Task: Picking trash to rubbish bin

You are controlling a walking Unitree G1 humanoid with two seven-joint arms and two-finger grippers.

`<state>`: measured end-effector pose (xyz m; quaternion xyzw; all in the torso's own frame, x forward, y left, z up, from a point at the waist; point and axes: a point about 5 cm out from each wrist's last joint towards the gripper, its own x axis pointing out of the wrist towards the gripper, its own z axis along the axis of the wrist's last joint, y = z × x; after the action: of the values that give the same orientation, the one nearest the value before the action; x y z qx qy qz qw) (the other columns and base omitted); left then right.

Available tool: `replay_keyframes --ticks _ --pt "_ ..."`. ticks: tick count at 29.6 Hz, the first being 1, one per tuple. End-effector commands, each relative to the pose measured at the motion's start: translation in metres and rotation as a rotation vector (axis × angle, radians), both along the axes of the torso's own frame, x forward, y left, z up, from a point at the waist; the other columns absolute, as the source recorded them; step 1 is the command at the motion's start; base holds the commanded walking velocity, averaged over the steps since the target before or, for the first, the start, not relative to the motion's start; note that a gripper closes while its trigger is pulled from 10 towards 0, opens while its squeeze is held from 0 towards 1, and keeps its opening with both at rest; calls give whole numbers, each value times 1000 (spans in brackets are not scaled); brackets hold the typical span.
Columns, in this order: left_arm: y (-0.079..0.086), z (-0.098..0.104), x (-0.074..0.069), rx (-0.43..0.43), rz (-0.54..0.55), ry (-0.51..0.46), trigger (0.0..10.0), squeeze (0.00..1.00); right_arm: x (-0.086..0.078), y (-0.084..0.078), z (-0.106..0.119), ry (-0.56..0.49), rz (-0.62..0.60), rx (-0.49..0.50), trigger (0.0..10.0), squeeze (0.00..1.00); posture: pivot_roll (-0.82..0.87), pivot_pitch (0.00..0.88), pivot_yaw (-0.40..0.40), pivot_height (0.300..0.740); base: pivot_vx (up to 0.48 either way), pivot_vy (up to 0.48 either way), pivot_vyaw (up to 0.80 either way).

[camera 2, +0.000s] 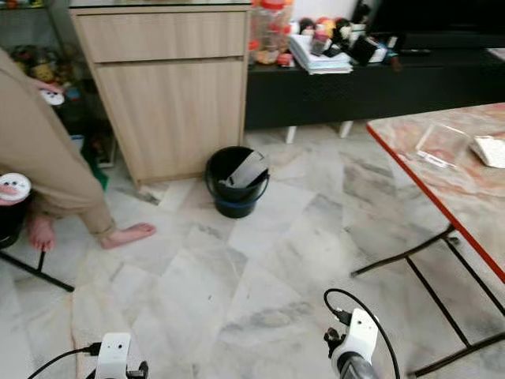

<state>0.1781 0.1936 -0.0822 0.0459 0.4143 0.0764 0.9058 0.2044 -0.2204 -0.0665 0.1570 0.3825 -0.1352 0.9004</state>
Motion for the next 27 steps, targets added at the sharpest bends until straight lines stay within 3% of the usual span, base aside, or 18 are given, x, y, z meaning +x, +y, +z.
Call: replay_keyframes --ticks 1,11,21,27 --pt "-2 -4 -7 4 -1 33 10000 0 0 -7 1 7 -9 -12 10000 0 54 58 -90 740 0 0 -763" --pt "-3 -4 -6 18 -7 40 10000 0 -2 -9 1 7 -22 -10 10000 0 65 86 -94 740 0 0 -763" --pt "-1 -6 -12 39 -54 65 10000 0 -8 -13 -1 4 -60 -6 10000 0 31 125 -38 740 0 0 -763" --pt "5 -5 -10 62 -66 72 10000 0 -13 -7 -5 12 -67 8 10000 0 43 129 -32 740 0 0 -763"
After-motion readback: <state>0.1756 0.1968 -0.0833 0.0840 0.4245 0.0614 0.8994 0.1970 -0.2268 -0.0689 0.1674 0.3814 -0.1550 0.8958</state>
